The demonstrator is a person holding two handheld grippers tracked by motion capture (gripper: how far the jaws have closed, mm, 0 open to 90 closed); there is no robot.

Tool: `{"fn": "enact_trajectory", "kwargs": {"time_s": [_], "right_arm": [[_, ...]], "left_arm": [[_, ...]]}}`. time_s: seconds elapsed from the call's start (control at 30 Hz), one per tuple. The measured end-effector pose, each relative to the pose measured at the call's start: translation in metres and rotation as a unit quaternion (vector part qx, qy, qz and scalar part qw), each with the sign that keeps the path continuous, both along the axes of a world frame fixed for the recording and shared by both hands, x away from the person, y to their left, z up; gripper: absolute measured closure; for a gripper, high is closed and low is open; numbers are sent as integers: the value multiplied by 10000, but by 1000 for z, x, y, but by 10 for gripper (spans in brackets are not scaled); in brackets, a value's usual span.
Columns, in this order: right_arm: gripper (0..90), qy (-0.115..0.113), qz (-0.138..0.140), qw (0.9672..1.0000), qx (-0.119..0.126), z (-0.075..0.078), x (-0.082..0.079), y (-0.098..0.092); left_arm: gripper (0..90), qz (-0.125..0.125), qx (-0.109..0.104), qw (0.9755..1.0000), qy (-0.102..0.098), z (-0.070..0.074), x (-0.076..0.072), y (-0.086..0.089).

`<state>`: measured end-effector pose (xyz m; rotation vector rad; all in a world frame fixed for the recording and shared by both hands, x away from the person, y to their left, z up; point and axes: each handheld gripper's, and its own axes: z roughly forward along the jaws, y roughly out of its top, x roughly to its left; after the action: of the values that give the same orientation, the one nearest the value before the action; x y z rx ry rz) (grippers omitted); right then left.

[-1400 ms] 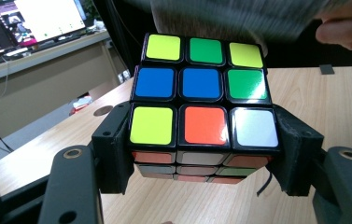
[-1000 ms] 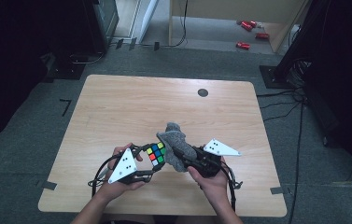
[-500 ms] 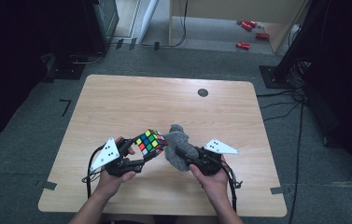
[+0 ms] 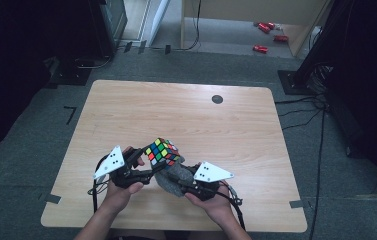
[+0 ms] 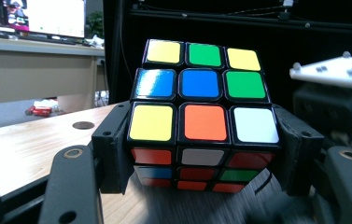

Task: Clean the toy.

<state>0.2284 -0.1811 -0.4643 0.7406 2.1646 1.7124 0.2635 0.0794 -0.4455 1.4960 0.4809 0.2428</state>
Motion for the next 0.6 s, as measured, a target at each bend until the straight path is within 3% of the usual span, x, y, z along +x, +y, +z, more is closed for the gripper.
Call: {"fn": "enact_trajectory", "kwargs": {"time_s": [0.1, 0.17, 0.23, 0.3, 0.37, 0.4, 0.47, 0.6], "right_arm": [[614, 46, 461, 9981, -401, -7, -2, 10], [610, 10, 425, 9971, -631, -10, -2, 13], [609, 106, 142, 9984, -531, -9, 2, 7], [607, 174, -361, 9989, -244, -6, 8, -7], [604, 227, -766, 9966, 202, -1, 12, -21], [604, 164, -889, 9955, 296, 1, 12, -26], [602, -24, -931, 9952, 284, 4, 10, -28], [594, -172, -608, 9978, 179, 4, 5, -15]], "left_arm": [[346, 67, -18, 10000, 27, 0, 2, 3], [345, 86, -28, 9999, 48, 0, 3, 5], [345, 118, -37, 9999, 53, 0, 3, 6], [346, 118, -31, 9999, 67, 0, 4, 6], [346, 111, -8, 9999, 87, 0, 4, 6], [346, 99, -3, 9999, 100, -1, 4, 5], [346, 78, 15, 9999, 97, -1, 3, 3], [346, 23, 55, 9999, 113, -2, 2, 0]]}}
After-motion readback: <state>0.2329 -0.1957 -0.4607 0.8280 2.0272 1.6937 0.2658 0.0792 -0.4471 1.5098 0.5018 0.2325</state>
